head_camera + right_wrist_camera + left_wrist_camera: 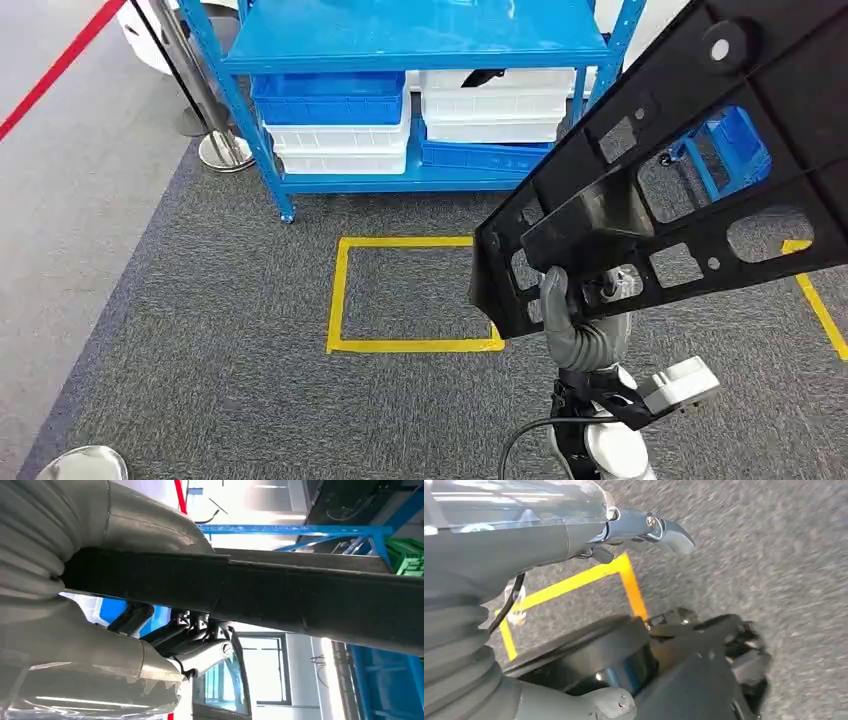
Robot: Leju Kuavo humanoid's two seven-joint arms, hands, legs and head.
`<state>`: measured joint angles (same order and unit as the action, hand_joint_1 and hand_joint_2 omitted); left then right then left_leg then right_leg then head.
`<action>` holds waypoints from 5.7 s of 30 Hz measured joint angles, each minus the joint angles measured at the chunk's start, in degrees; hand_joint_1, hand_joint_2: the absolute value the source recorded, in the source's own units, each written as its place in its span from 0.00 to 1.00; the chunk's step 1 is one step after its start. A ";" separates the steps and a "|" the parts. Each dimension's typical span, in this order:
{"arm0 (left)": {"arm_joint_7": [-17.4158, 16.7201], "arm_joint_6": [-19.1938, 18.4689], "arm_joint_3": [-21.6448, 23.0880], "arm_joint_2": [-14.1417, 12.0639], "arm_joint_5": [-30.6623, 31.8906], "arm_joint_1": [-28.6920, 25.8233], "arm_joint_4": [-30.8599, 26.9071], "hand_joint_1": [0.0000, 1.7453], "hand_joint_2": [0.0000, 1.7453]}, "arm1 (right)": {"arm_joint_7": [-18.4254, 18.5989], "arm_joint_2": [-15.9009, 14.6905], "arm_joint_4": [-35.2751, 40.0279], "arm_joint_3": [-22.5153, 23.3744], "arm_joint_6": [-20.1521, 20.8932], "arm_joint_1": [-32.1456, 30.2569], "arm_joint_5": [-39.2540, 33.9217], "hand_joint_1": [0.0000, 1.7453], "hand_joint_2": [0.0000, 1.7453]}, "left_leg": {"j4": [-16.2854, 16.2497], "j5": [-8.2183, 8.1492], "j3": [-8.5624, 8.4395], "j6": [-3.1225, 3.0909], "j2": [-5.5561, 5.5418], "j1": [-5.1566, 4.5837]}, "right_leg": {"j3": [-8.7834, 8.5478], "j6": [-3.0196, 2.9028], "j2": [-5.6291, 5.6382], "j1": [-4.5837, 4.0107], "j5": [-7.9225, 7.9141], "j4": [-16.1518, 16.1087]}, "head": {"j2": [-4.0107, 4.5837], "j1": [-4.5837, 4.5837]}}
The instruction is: Take the parts from the cabinet and place them on the table.
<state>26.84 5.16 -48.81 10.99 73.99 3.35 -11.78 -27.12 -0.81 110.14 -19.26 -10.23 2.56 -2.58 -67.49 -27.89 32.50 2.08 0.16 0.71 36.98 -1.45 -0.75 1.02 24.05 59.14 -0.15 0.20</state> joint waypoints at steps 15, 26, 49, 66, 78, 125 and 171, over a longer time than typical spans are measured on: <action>-0.22 -0.96 0.02 -0.63 0.66 0.25 0.00 0.00 1.00 | 2.14 4.94 -10.49 -6.66 -3.21 7.39 7.95 1.00 1.00 | 10.40 5.30 2.89 -3.04 0.44 -0.66 | -0.96 2.29 0.40 0.26 4.20 11.76 | -0.02 -0.44; -0.24 -1.36 0.22 -0.85 1.36 0.24 0.00 0.00 1.00 | 2.01 6.12 -13.79 -7.91 -5.84 8.70 10.25 1.00 1.00 | -4.69 -4.94 9.26 0.64 0.23 -0.17 | -4.14 -0.69 0.06 -0.35 3.03 -1.14 | 0.00 -0.15; -2.90 0.63 0.44 -1.09 2.30 -0.06 0.00 0.00 1.00 | -0.48 1.50 -5.00 -2.41 -12.90 2.85 14.23 1.00 1.00 | 8.99 1.35 0.01 -2.42 0.42 -1.01 | -4.06 1.85 0.68 -0.07 4.28 0.26 | 0.00 -0.39; -2.21 0.61 0.44 -1.11 2.75 -0.03 0.00 0.00 1.00 | 0.28 -1.92 0.02 3.45 -12.13 -2.22 15.15 1.00 1.00 | 10.55 2.67 -0.31 -4.49 0.47 -1.18 | -4.23 2.31 0.84 -0.32 2.90 -1.11 | -0.02 -0.28; -3.01 -0.02 0.72 -0.55 3.32 -0.10 0.02 0.00 1.00 | -0.66 -1.99 2.71 6.19 -13.09 -4.94 15.02 1.00 1.00 | 8.44 1.82 0.85 -1.47 4.26 -0.38 | -3.39 2.79 -2.01 0.61 4.17 1.08 | -0.02 -0.51; -0.39 1.12 2.73 -3.96 3.98 -0.84 0.07 0.00 1.00 | -6.23 1.05 4.77 3.47 -15.34 -5.89 16.02 1.00 1.00 | 8.90 -2.22 -3.27 -3.09 -4.51 -0.33 | 0.04 2.14 7.64 0.95 0.66 0.91 | -0.02 0.04; -5.22 3.00 3.76 -4.39 8.15 -0.18 0.11 0.00 1.00 | -7.56 1.49 1.66 2.89 -13.40 -2.29 12.00 1.00 1.00 | 9.62 -2.56 -4.38 -1.99 6.85 -1.03 | -1.73 1.56 -2.23 -0.38 2.67 1.37 | -0.02 -0.46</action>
<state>21.62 8.15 -45.05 6.60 82.14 3.17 -11.67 -34.69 0.68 111.80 -16.37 -23.63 0.26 9.42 -57.88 -30.45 28.12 0.09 7.01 -0.33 35.25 0.11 -2.98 0.64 26.72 60.51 -0.17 -0.26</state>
